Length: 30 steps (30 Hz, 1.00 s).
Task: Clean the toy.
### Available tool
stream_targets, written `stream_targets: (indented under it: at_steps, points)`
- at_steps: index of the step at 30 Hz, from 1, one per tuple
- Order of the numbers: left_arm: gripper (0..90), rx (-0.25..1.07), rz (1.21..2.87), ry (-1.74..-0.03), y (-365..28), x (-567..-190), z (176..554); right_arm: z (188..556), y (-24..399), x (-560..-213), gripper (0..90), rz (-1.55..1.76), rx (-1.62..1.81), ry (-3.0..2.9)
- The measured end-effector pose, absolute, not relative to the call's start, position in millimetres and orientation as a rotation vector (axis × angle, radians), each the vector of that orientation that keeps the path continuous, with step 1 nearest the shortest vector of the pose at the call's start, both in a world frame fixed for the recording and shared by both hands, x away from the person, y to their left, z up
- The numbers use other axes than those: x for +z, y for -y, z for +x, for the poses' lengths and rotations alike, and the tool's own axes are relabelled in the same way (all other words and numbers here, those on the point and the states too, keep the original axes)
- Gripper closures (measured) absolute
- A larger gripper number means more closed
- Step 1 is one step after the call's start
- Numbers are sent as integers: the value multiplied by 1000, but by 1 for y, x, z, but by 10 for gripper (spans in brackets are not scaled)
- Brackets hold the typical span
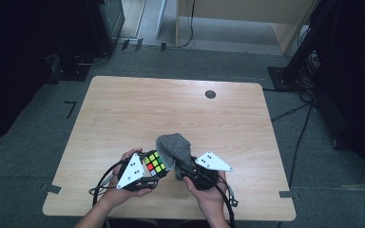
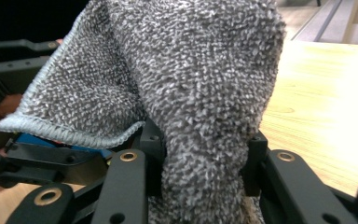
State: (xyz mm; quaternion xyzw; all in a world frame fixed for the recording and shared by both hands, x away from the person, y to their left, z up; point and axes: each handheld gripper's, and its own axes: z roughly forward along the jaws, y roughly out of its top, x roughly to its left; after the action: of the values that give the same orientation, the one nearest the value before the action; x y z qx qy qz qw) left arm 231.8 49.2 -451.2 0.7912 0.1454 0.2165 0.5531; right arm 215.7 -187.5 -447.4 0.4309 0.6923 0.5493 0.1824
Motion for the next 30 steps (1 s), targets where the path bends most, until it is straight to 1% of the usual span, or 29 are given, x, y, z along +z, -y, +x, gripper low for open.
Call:
stream_targets:
  at_steps: [4,7,10,16,20,27,30]
  points:
    - [341,502,1875,-346,-49,-453,232,214,188,-445,639,1222,1582,-1947]
    - [342,503,1910,-354,-46,-457,234,210,184,-438,640,1178,1627,-1950]
    - [342,500,1911,-356,-46,-457,234,208,180,-434,640,1138,1603,-1960]
    - [341,504,1878,-366,-51,-452,234,217,188,-452,641,1221,1565,-1961]
    - [341,483,1853,-382,-54,-450,236,220,188,-456,641,1258,1538,-1995]
    - [341,504,1933,-381,-48,-461,237,213,188,-439,640,1201,1621,-1950]
    - [341,505,1924,-357,-44,-458,233,211,186,-435,639,1171,1630,-1954]
